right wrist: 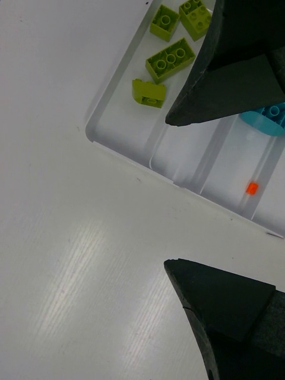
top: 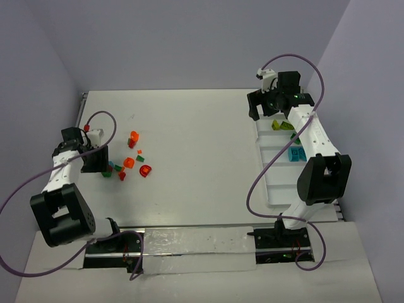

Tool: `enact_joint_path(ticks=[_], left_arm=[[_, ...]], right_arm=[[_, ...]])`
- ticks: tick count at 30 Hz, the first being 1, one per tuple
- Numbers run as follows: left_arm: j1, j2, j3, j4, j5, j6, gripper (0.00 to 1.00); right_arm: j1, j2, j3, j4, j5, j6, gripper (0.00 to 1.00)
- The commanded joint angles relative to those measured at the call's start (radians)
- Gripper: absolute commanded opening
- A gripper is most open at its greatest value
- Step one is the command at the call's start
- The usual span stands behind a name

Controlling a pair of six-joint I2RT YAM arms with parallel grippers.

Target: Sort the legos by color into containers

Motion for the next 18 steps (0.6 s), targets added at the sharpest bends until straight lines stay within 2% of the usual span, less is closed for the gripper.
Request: enact_joint_path(ticks=[1, 18], left_arm=[[0.005, 0.053, 0.024, 0.126, 0.009, -0.037, 0.61], [0.006, 0.215, 0.073, 0.217, 0.025, -0.043, 0.58]], right_arm=[[0.009, -0.023, 0.038, -0.01, 0.002, 0.013, 1.0], [0.016, -0.046, 0.01, -0.024, 0.033, -0.007, 1.0]])
